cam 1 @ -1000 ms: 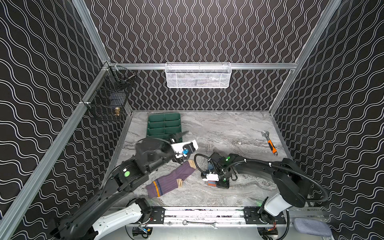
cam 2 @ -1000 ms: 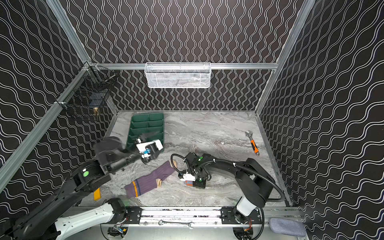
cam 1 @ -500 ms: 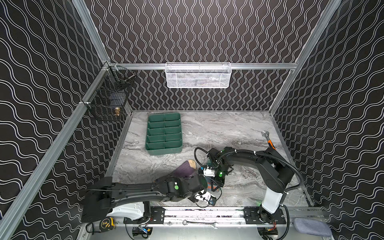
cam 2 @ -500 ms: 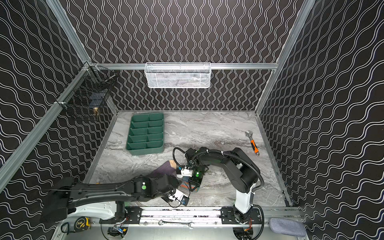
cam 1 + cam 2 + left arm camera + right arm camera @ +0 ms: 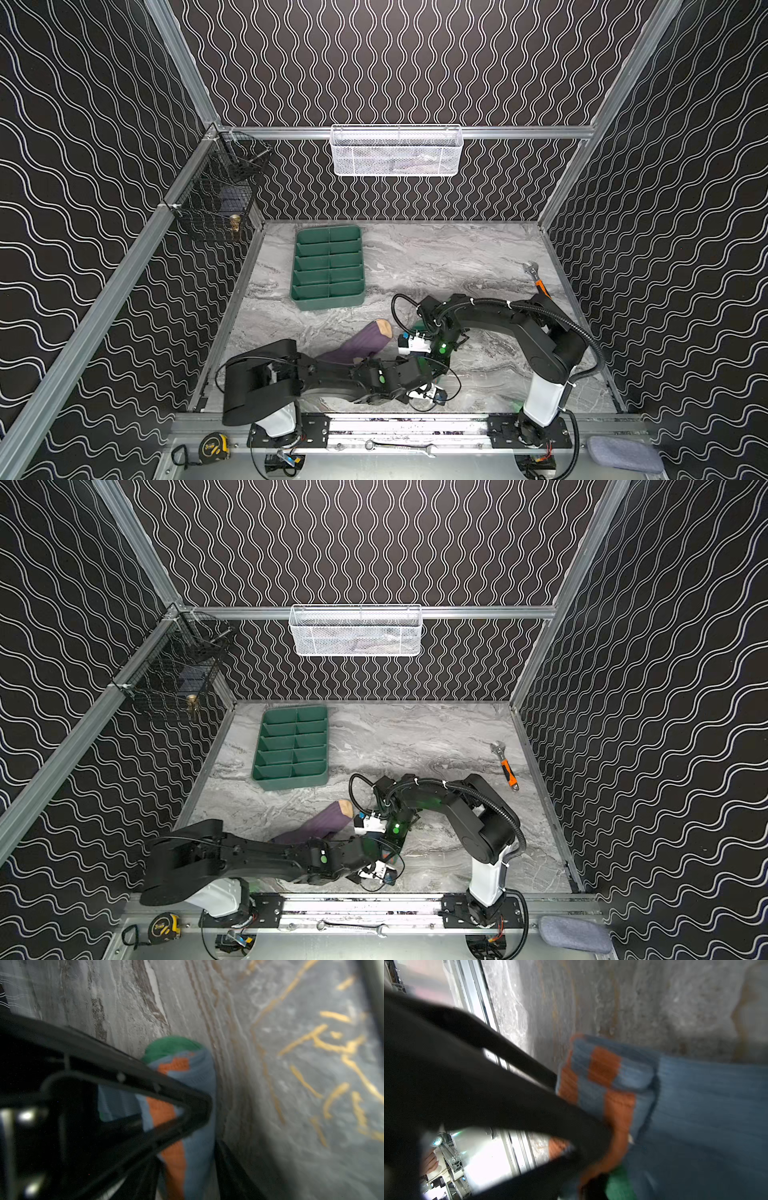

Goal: Roll the socks

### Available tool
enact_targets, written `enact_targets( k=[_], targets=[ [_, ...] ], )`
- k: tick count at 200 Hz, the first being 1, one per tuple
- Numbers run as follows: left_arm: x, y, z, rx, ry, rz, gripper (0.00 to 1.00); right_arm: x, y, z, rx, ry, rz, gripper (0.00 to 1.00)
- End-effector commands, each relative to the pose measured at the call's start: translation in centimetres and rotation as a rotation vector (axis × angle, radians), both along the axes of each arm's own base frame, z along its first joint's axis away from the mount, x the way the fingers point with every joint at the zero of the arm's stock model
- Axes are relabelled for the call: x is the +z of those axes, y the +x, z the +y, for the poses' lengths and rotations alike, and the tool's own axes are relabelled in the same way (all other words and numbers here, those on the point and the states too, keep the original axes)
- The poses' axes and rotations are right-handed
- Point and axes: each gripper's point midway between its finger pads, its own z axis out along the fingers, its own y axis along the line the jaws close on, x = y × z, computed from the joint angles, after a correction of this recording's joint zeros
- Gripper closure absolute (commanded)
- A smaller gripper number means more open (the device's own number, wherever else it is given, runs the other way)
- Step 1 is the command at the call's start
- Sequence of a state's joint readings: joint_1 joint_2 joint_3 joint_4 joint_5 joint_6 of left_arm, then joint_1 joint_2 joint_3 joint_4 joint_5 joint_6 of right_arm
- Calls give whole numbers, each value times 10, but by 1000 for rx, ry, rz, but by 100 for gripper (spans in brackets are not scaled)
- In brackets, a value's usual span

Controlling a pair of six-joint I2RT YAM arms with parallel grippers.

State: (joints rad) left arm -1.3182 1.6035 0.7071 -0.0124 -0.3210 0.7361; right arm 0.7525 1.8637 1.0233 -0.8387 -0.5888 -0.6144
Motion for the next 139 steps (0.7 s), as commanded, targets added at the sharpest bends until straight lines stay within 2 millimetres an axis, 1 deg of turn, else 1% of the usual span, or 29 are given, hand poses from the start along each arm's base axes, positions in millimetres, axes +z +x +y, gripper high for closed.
enact_targets(
  k=[1, 15, 21, 27, 36, 50, 52, 55, 70, 82, 94, 103, 127, 132, 139],
  targets=[
    [-11, -2, 1, 32, 12, 39, 63, -30, 37, -5, 52, -58, -228, 100],
    [-14, -3, 2, 33, 15, 53, 72, -28, 36, -3, 52, -48, -218, 100],
    [-15, -4, 2, 33, 18, 58, 80, -28, 35, -3, 48, -47, -214, 100],
    [-17, -5, 3, 34, 24, 72, 90, -27, 35, -3, 47, -41, -214, 100],
    [-19, -8, 4, 32, 38, 87, 100, -26, 36, -2, 45, -39, -221, 100],
    [-22, -12, 8, 29, 76, 118, 100, -24, 43, -1, 36, -34, -261, 100],
    [-23, -13, 9, 28, 80, 123, 100, -28, 39, -6, 37, -45, -256, 100],
    [-24, -14, 10, 29, 88, 131, 100, -28, 40, -8, 33, -48, -265, 99],
    [-25, -22, 12, 26, 116, 186, 100, -25, 52, -11, 8, -48, -361, 87],
    [-26, -26, 14, 31, 126, 220, 100, -17, 63, -14, -13, -37, -455, 72],
    [-29, -30, 16, 31, 134, 256, 100, -4, 71, -15, -34, -10, -541, 64],
    [-30, -29, 17, 37, 136, 260, 100, 8, 76, -15, -53, 21, -598, 58],
    [-32, -26, 19, 45, 140, 283, 100, 43, 88, -17, -132, 117, -752, 50],
    [-32, -25, 19, 50, 140, 291, 100, 51, 92, -18, -159, 133, -788, 45],
    [-31, -24, 19, 60, 135, 309, 100, 63, 96, -20, -195, 159, -835, 44]
  ],
)
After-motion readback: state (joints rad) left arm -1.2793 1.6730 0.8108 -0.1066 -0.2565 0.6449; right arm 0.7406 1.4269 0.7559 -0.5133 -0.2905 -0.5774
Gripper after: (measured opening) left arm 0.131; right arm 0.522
